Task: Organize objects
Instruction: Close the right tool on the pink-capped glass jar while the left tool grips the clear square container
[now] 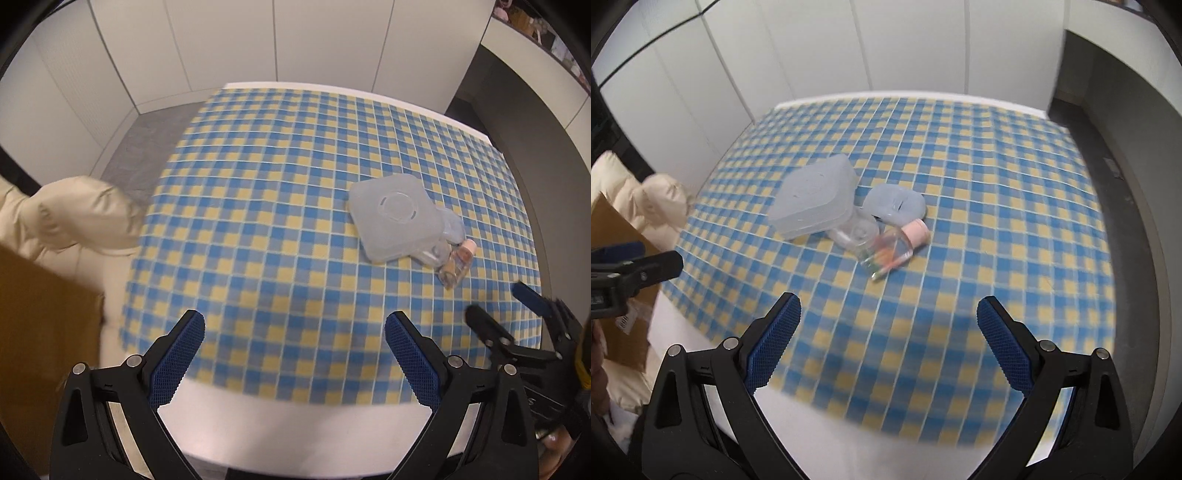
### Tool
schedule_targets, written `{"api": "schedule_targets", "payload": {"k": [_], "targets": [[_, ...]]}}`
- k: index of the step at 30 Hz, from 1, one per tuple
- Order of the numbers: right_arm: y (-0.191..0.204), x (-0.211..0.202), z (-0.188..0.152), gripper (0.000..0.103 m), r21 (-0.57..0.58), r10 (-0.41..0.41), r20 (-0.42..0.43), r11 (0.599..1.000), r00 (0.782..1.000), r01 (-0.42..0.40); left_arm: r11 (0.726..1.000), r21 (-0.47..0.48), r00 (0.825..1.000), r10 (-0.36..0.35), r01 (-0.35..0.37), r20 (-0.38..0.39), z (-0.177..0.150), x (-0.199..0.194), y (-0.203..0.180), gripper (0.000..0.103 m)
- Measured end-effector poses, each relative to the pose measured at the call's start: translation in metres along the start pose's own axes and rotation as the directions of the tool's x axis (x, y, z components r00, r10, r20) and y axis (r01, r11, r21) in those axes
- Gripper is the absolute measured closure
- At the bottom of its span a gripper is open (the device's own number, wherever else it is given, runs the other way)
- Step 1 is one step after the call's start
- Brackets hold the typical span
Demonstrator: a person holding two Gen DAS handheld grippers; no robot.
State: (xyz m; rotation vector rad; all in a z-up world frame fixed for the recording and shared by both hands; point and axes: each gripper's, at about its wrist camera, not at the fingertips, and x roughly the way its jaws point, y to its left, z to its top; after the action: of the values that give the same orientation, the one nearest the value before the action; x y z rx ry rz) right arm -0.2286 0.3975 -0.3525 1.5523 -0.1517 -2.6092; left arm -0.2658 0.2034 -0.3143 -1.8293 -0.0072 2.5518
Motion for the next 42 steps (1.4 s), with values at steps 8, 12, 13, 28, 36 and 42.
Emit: {"api": "schedule_targets", "payload": {"k": [8, 12, 13, 28, 36, 42], "targets": [[0.003, 0.060, 0.027, 0.011, -0.172, 0.011, 0.007, 0.985, 1.000, -0.010, 0.998, 0.024, 0.999, -0.050, 0.050, -0.019, 0.031, 0.029, -0.021, 0.004], [0.006, 0.071, 0.029, 0.037, -0.215, -0.012, 0.010, 0.977, 1.000, 0.014, 0.996, 0.025, 0.995, -0.088, 0.089, -0.051, 0.044, 0.040, -0.034, 0.004], [0.005, 0.071, 0.029, 0.037, -0.209, -0.011, 0.019, 0.978, 1.000, 0.015, 0.995, 0.030, 0.994, -0.091, 0.093, -0.059, 0.047, 0.043, -0.038, 0.004], [-0.021, 0.052, -0.011, 0.037, -0.044, 0.011, 0.028, 0.999, 1.000, -0.010, 0.980, -0.107, 0.961, -0.185, 0.165, -0.208, 0.088, 0.091, -0.076, 0.005], [-0.023, 0.046, -0.024, 0.037, -0.013, 0.038, 0.041, 0.999, 0.998, -0.038, 0.980, -0.146, 0.968, -0.163, 0.136, -0.192, 0.091, 0.111, -0.074, 0.021], [-0.061, 0.025, -0.030, 0.037, 0.047, 0.019, 0.028, 0.999, 0.999, -0.020, 0.985, -0.100, 0.982, -0.152, 0.141, -0.112, 0.087, 0.097, -0.073, 0.022]]}}
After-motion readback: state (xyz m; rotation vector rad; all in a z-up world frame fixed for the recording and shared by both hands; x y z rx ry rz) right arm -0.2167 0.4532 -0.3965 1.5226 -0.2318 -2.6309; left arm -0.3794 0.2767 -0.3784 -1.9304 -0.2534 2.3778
